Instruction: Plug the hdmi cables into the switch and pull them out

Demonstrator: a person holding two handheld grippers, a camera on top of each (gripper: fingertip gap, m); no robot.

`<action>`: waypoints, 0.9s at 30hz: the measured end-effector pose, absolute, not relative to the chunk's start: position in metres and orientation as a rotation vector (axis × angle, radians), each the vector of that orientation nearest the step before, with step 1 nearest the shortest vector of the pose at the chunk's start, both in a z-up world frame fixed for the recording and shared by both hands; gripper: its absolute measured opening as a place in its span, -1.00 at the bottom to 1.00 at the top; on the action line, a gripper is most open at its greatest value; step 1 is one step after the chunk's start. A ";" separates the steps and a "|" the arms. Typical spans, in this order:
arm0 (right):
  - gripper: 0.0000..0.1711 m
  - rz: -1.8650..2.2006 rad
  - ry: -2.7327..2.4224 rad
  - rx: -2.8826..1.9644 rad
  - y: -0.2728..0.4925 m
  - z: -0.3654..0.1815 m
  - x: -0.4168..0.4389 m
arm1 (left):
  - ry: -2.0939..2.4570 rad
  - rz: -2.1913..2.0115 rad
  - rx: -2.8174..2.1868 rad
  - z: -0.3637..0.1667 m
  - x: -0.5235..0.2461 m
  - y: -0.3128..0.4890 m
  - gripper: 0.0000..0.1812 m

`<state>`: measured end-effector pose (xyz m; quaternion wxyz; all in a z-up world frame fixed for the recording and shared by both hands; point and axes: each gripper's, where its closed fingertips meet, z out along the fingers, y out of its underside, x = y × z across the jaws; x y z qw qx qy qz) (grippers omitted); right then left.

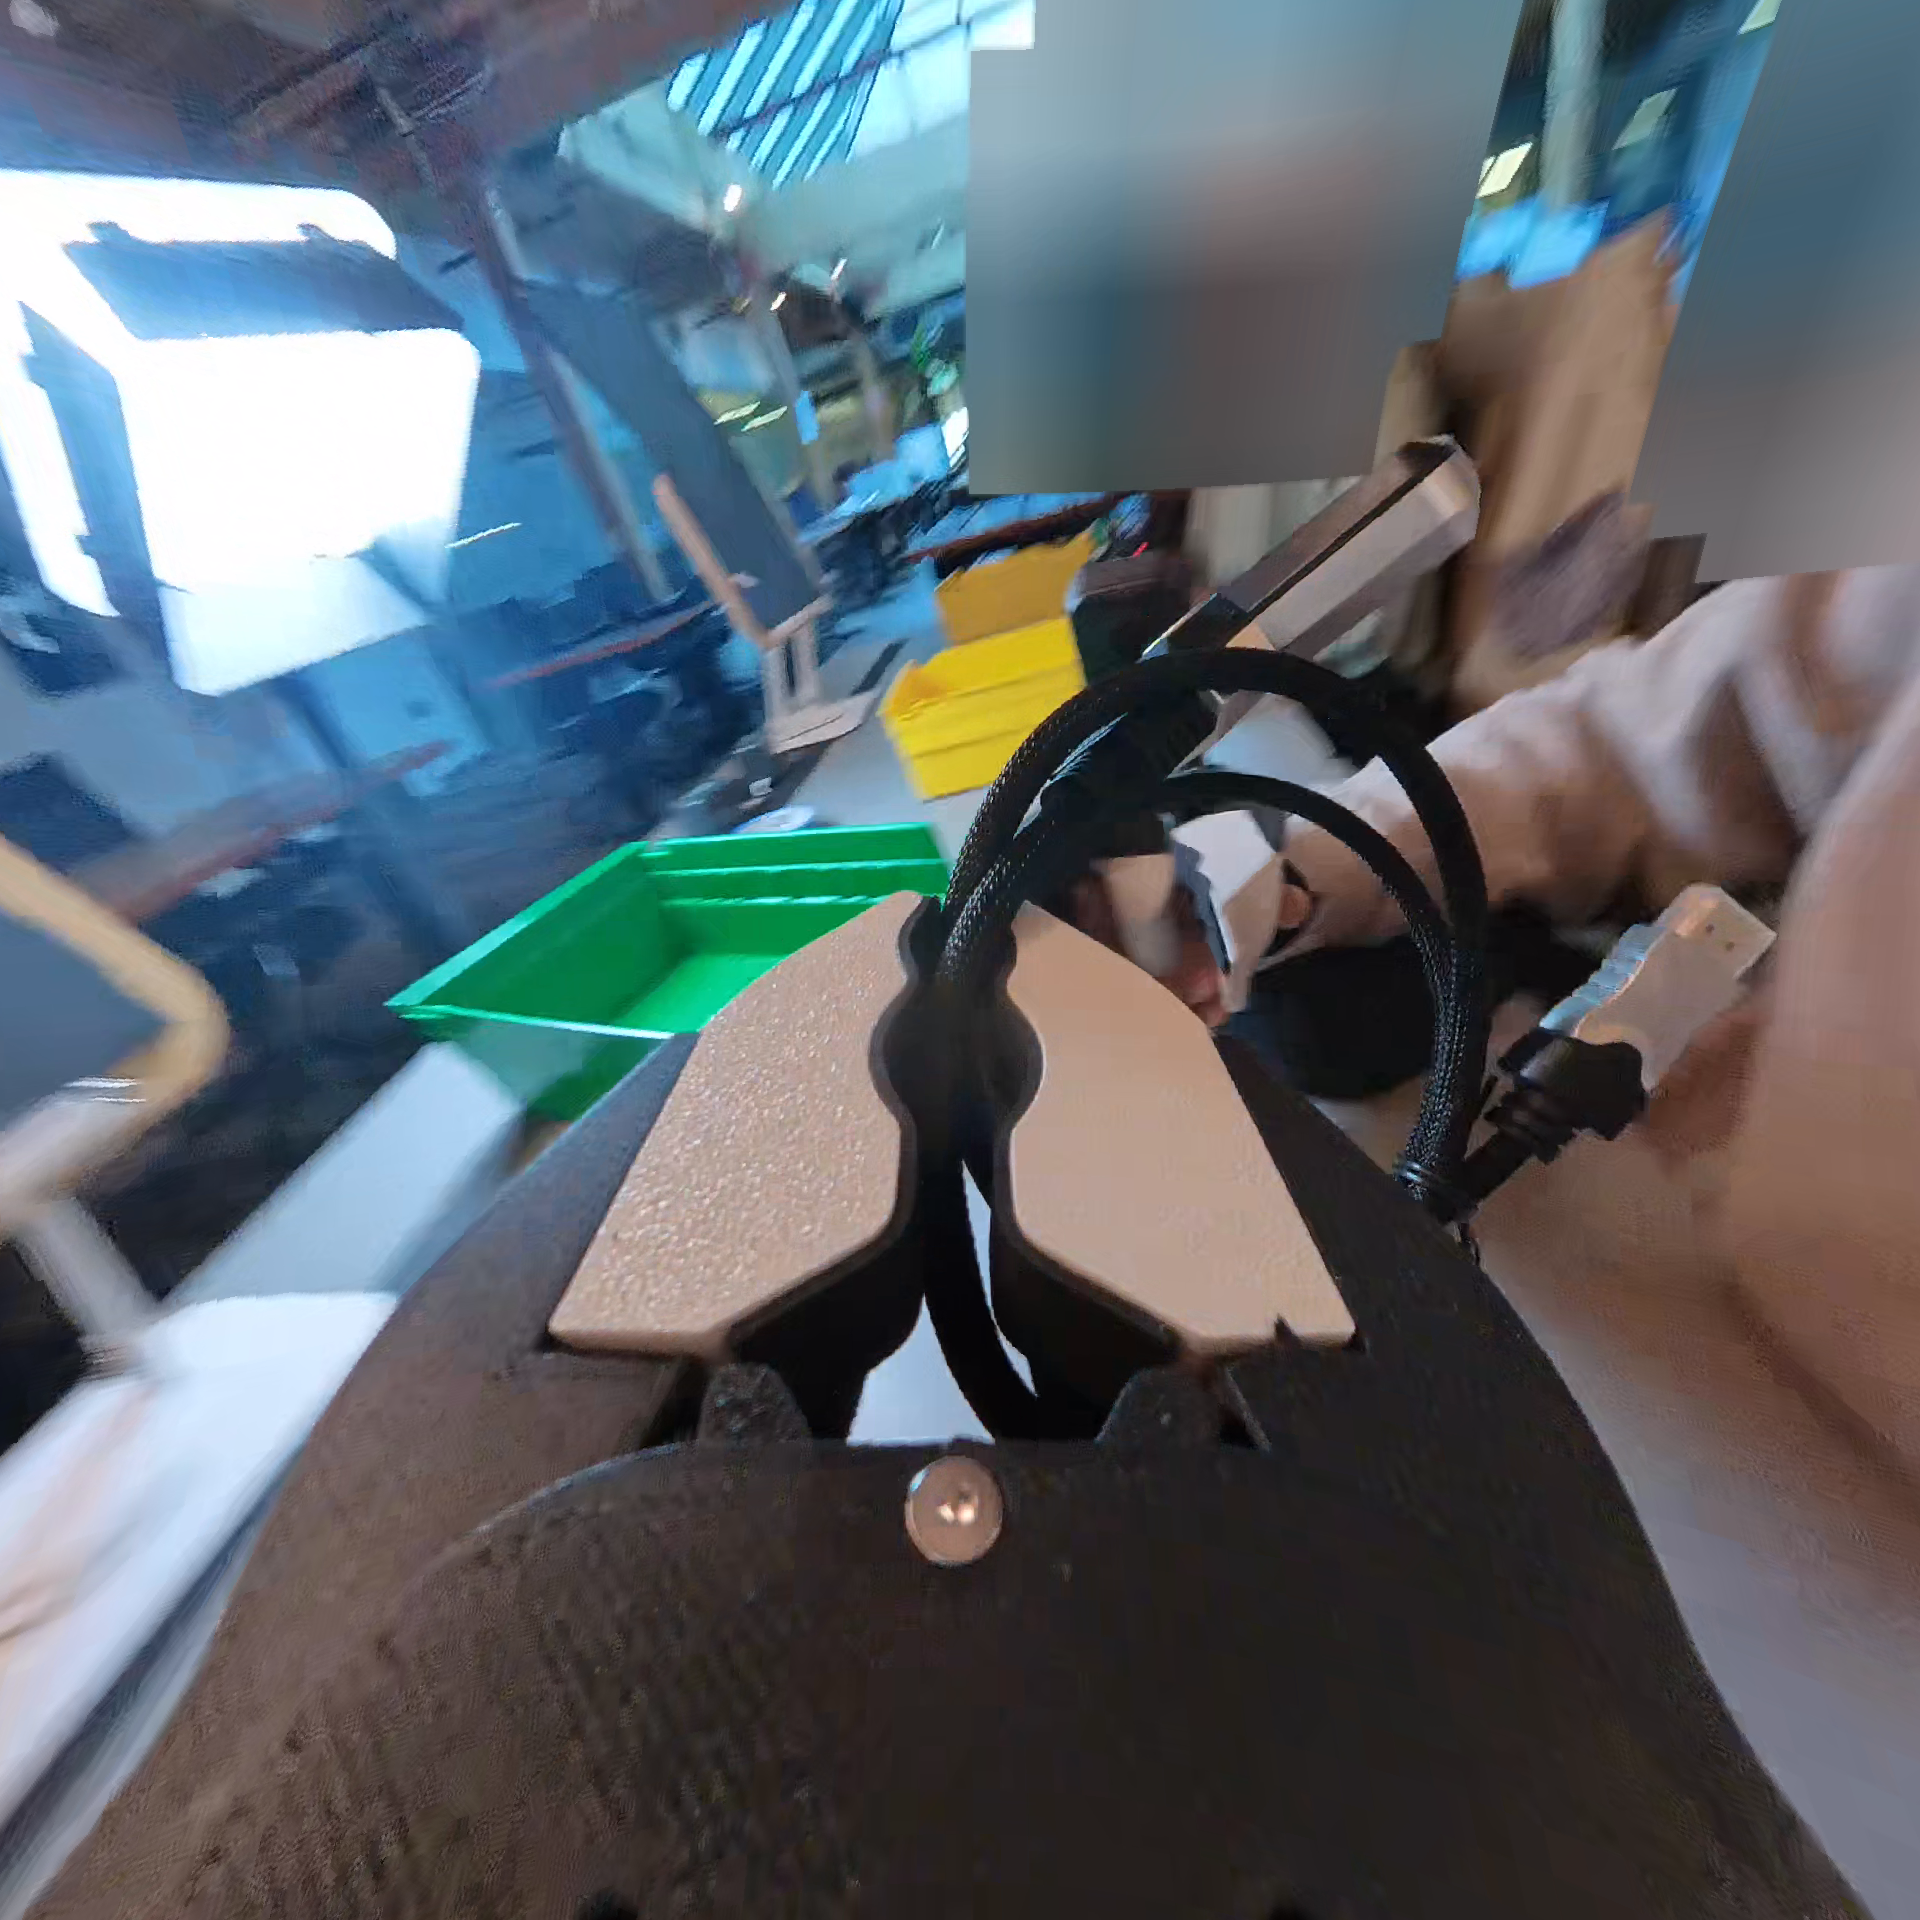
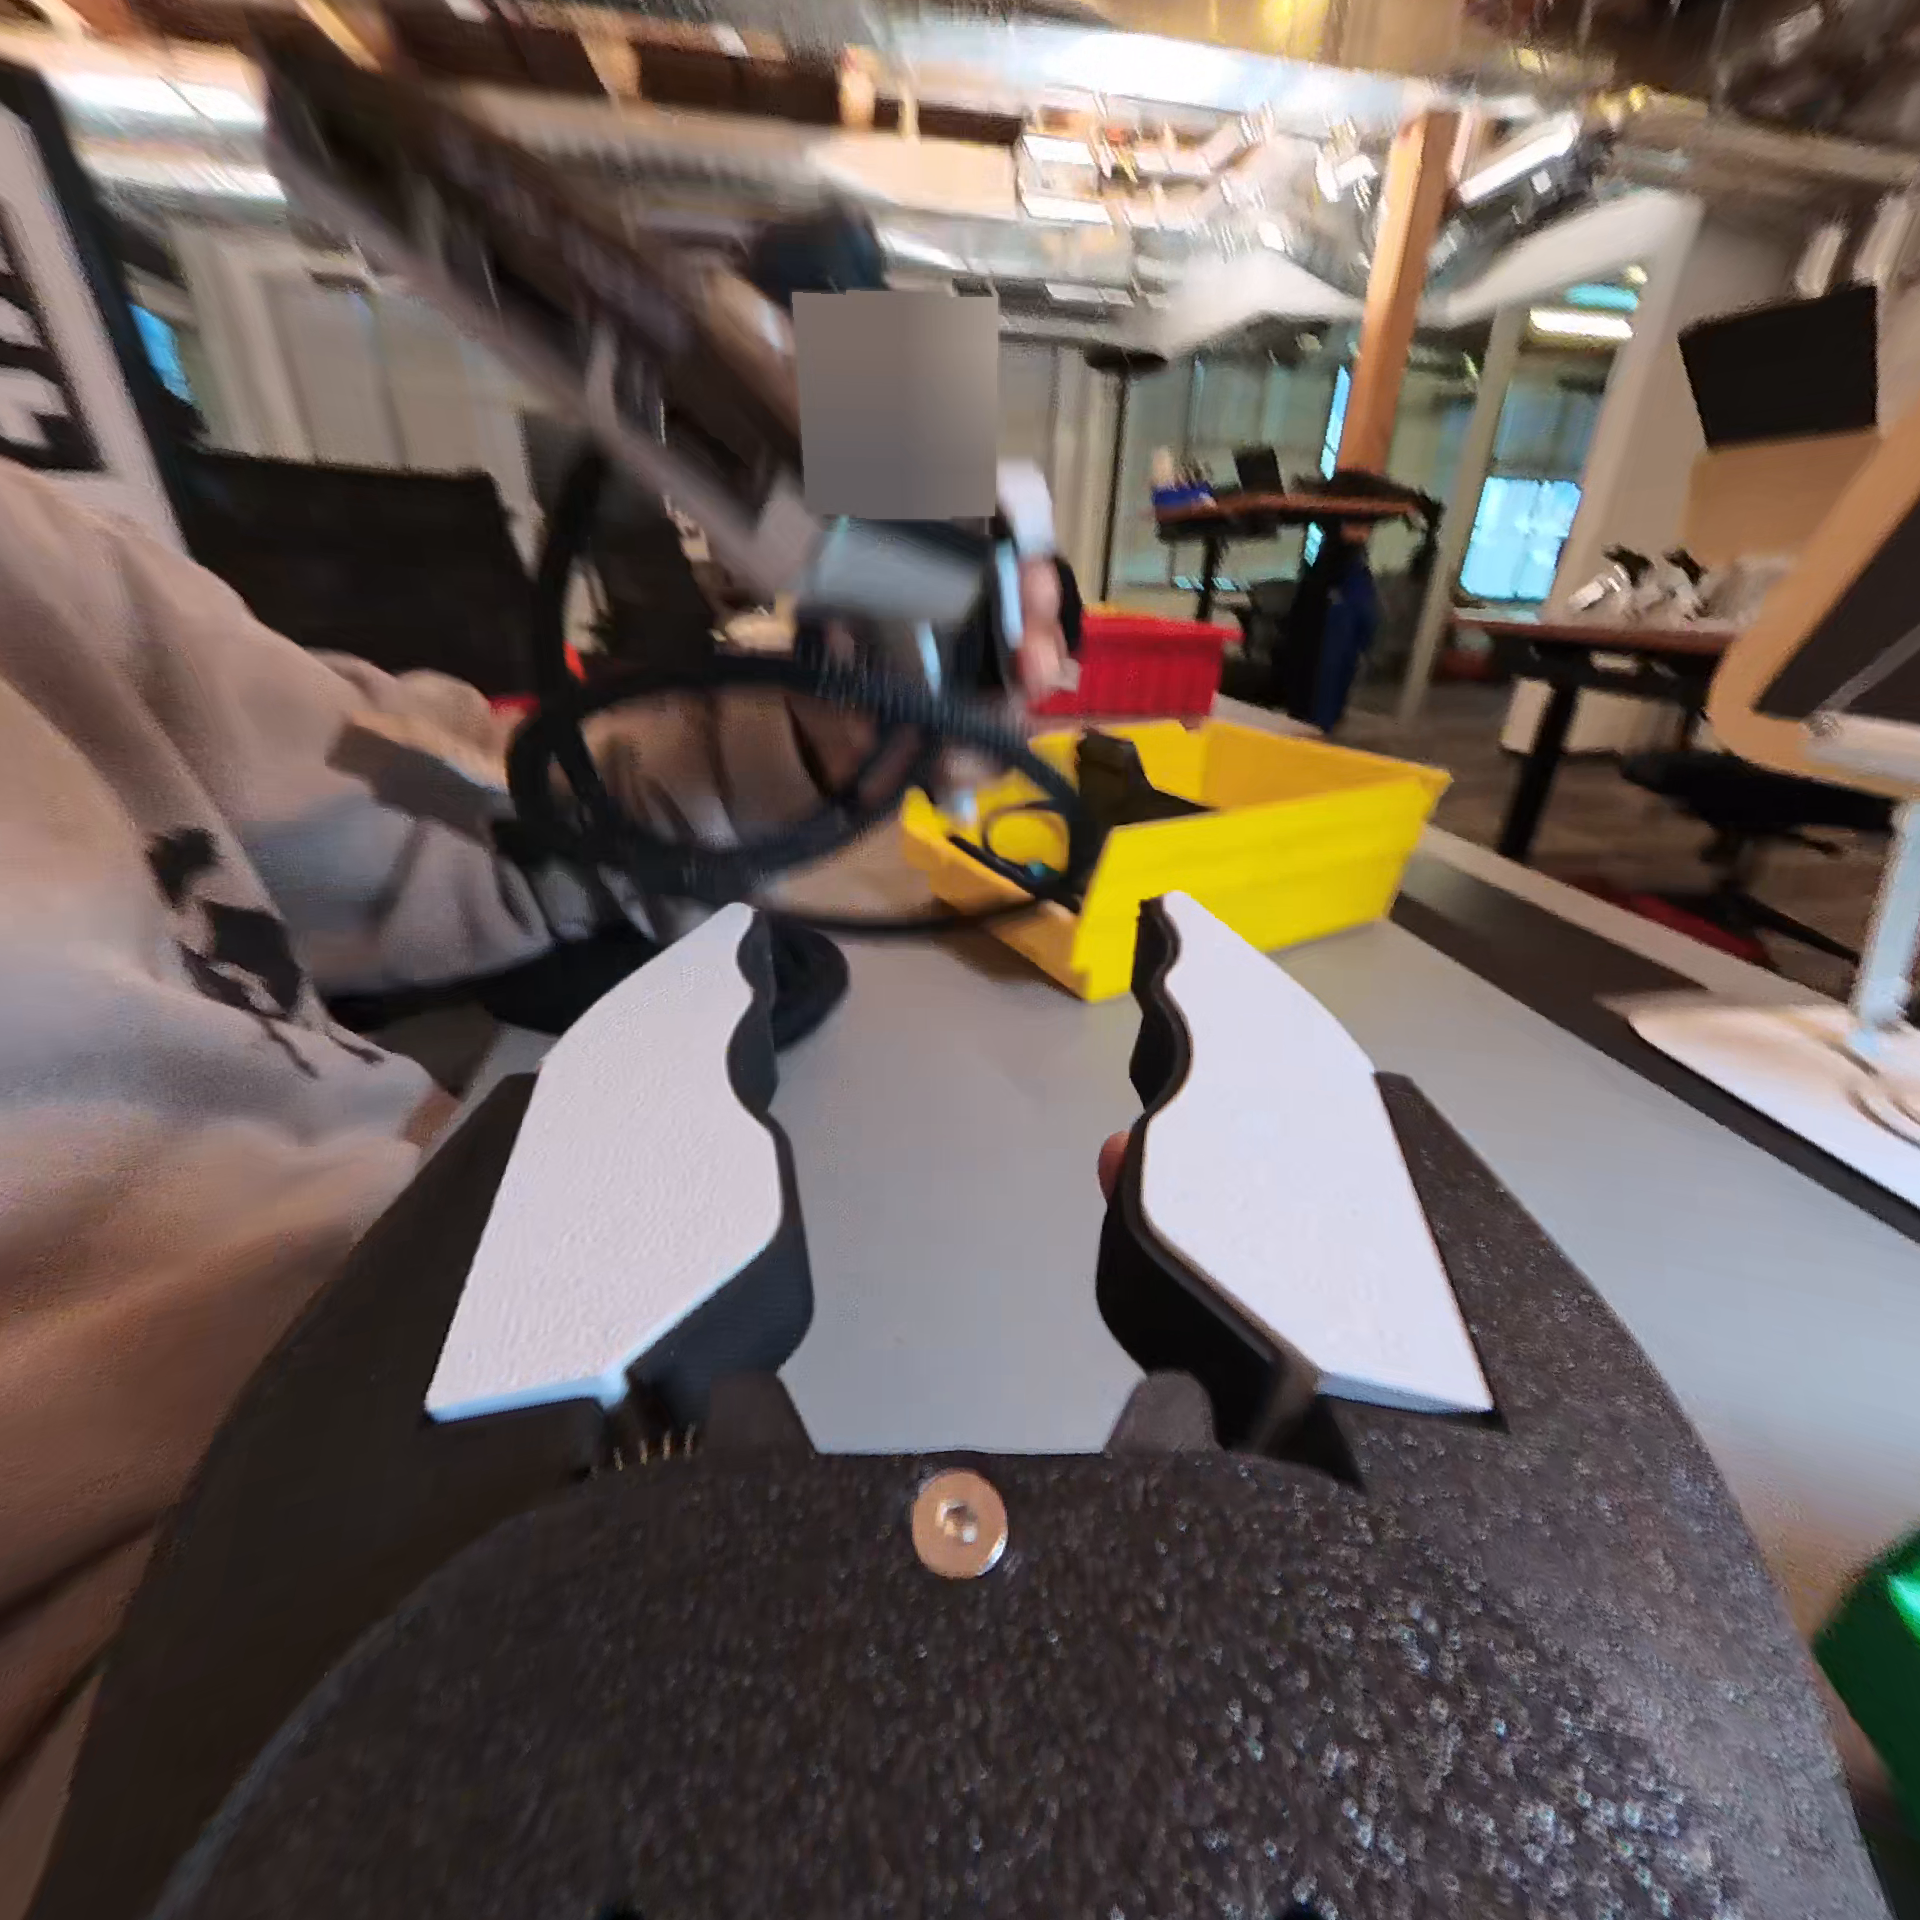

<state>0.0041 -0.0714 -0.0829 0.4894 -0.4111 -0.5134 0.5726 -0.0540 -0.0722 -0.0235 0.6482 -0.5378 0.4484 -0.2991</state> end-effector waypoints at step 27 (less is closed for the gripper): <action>-0.68 0.232 -1.534 -1.209 0.003 -0.117 0.002 | 0.933 -0.229 -1.423 -0.056 -0.075 -0.040 -0.48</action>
